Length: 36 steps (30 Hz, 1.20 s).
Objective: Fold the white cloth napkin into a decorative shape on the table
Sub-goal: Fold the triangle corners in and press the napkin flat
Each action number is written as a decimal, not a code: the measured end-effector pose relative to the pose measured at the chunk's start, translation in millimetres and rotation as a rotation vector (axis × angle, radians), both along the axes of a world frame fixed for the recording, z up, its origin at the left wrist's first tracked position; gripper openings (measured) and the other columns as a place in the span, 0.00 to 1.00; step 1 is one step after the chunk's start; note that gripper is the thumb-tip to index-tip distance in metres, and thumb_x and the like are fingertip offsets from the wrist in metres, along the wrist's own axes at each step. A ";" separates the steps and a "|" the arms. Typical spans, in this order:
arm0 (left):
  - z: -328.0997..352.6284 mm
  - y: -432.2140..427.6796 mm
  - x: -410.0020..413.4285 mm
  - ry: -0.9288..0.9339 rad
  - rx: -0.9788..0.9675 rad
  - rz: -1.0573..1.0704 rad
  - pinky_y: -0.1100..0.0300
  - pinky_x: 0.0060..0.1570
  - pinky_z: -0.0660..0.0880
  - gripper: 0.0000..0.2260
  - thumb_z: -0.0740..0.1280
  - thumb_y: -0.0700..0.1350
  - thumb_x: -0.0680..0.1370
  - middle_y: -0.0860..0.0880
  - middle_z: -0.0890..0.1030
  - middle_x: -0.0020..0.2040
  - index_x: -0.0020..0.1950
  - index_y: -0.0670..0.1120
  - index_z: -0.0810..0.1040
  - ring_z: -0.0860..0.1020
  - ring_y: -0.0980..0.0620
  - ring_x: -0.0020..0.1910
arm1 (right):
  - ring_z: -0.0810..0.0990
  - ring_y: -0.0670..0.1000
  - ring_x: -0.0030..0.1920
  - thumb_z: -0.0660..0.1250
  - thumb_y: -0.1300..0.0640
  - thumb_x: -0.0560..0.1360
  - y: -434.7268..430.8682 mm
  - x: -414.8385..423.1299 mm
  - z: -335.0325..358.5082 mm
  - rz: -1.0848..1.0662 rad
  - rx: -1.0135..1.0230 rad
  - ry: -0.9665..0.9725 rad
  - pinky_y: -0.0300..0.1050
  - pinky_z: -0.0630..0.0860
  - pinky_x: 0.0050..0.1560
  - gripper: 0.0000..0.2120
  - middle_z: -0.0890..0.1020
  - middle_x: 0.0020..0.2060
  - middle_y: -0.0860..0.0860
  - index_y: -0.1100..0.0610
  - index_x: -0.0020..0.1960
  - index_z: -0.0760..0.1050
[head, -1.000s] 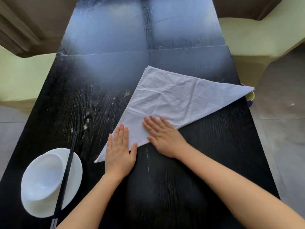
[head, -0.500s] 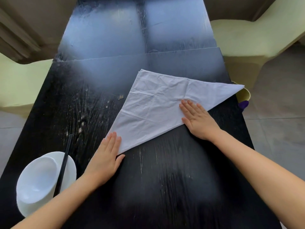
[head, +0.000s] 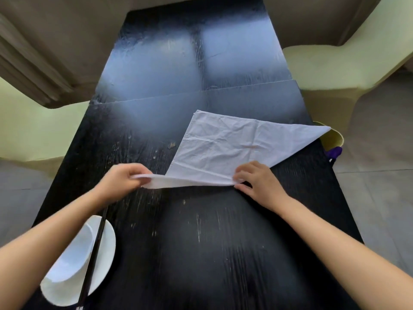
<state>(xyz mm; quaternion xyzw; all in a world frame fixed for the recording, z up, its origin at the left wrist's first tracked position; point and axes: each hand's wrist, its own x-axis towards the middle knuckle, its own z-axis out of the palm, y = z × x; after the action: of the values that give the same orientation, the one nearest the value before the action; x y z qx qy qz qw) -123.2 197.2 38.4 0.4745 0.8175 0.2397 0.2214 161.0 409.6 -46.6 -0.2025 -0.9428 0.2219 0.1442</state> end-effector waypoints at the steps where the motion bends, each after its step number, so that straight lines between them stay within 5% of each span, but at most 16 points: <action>1: 8.2 8.6 -5.8 -0.102 0.028 0.056 0.73 0.32 0.72 0.11 0.68 0.31 0.71 0.59 0.83 0.33 0.40 0.47 0.83 0.77 0.64 0.31 | 0.78 0.56 0.46 0.73 0.57 0.68 -6.4 -1.7 -1.3 -0.037 -0.026 0.032 0.51 0.74 0.47 0.04 0.82 0.44 0.51 0.56 0.41 0.81; 7: 26.6 73.9 -28.9 -0.626 0.212 0.303 0.66 0.38 0.79 0.06 0.67 0.40 0.75 0.56 0.84 0.34 0.40 0.47 0.83 0.82 0.60 0.36 | 0.72 0.51 0.45 0.72 0.57 0.71 -14.4 -5.7 -5.8 -0.243 -0.308 0.084 0.45 0.68 0.52 0.05 0.80 0.40 0.49 0.57 0.38 0.80; 11: 13.4 127.1 -28.1 -0.711 0.241 0.400 0.64 0.37 0.80 0.02 0.68 0.43 0.76 0.53 0.84 0.35 0.45 0.45 0.79 0.81 0.57 0.34 | 0.71 0.48 0.42 0.71 0.55 0.71 -12.2 -9.0 -6.2 -0.271 -0.334 0.056 0.43 0.67 0.49 0.06 0.77 0.36 0.47 0.56 0.37 0.79; 15: -8.0 177.0 -25.4 -0.655 0.210 0.467 0.60 0.40 0.76 0.03 0.70 0.43 0.74 0.44 0.80 0.42 0.41 0.45 0.78 0.78 0.49 0.38 | 0.68 0.38 0.38 0.71 0.55 0.71 -11.8 -8.7 -11.6 -0.293 -0.308 0.068 0.40 0.62 0.46 0.10 0.72 0.31 0.41 0.50 0.34 0.72; 20: -39.3 214.9 -29.1 -0.509 0.118 0.506 0.64 0.32 0.69 0.09 0.71 0.50 0.71 0.46 0.74 0.38 0.36 0.46 0.78 0.70 0.48 0.36 | 0.70 0.42 0.37 0.71 0.55 0.70 -12.1 -8.8 -16.1 -0.304 -0.276 0.074 0.40 0.65 0.43 0.11 0.75 0.31 0.45 0.55 0.32 0.73; 29: -74.2 244.3 -22.0 -0.306 0.073 0.509 0.60 0.34 0.64 0.16 0.66 0.60 0.69 0.48 0.65 0.32 0.31 0.49 0.72 0.63 0.50 0.32 | 0.69 0.42 0.35 0.68 0.52 0.69 -14.6 -8.9 -19.1 -0.343 -0.247 0.094 0.38 0.64 0.41 0.10 0.73 0.30 0.45 0.53 0.33 0.71; 32: -78.6 246.8 -22.2 -0.261 0.043 0.497 0.62 0.38 0.67 0.10 0.66 0.54 0.72 0.52 0.73 0.31 0.35 0.49 0.78 0.71 0.50 0.34 | 0.70 0.44 0.35 0.68 0.53 0.70 -14.7 -9.2 -18.1 -0.350 -0.267 0.112 0.38 0.66 0.42 0.09 0.72 0.31 0.45 0.53 0.34 0.71; 36: -86.0 247.4 -22.6 -0.196 0.061 0.509 0.60 0.44 0.71 0.07 0.67 0.49 0.73 0.52 0.80 0.44 0.46 0.47 0.81 0.77 0.51 0.43 | 0.70 0.45 0.34 0.67 0.53 0.69 -16.1 -9.8 -16.4 -0.372 -0.275 0.113 0.38 0.65 0.42 0.09 0.72 0.31 0.45 0.54 0.34 0.71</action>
<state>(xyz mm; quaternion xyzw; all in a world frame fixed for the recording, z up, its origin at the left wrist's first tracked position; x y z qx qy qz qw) -145.7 444.6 -47.6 0.2347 0.8775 0.3571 0.2174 151.2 393.5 -63.0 -0.3775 -0.8407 0.3288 0.2063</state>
